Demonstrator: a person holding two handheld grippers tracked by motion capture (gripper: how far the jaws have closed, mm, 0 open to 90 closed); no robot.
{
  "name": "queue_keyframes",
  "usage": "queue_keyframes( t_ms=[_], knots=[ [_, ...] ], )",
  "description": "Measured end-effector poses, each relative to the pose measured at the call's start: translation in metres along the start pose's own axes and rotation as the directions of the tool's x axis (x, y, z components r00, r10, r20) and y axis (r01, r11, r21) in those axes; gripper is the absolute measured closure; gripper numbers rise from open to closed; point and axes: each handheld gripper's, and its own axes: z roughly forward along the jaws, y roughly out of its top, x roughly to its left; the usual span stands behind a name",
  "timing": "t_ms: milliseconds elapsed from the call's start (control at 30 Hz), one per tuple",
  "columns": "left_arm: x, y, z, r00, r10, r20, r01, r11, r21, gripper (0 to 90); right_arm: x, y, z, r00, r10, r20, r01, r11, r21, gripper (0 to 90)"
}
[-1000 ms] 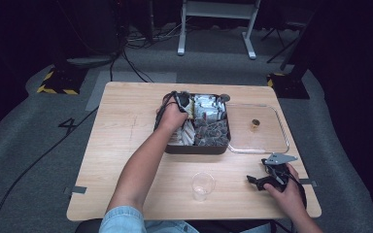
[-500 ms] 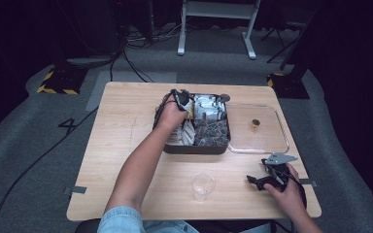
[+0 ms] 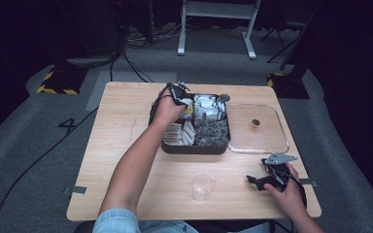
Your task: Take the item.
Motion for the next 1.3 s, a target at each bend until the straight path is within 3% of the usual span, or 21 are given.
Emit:
queue_keyframes(
  t_ms=[167,433,800,1067,1300],
  knots=[
    [0.0,0.001,-0.01,1.0,0.005,-0.005,-0.005,0.9997,-0.022,90.0,0.0,0.0,0.0,1.0,-0.003,-0.002,0.003,1.0,-0.001,1.0],
    [-0.002,0.001,-0.035,0.9997,0.003,0.026,-0.001,0.9962,-0.087,90.0,0.0,0.0,0.0,1.0,-0.002,-0.004,0.002,1.0,0.0,1.0],
    [-0.009,-0.008,-0.071,0.9985,0.038,0.04,-0.032,0.9892,-0.143,90.0,-0.001,0.0,0.0,0.9999,-0.009,-0.013,0.009,1.0,-0.002,1.0],
    [-0.022,-0.018,-0.095,0.9949,0.062,0.079,-0.047,0.9818,-0.184,90.0,-0.002,-0.001,0.0,0.9997,-0.017,-0.019,0.017,1.0,-0.002,1.0],
    [-0.04,-0.031,-0.118,0.9863,0.093,0.136,-0.059,0.9704,-0.234,90.0,-0.002,0.0,0.0,0.9995,-0.021,-0.024,0.021,1.0,-0.001,0.9]
  ],
)
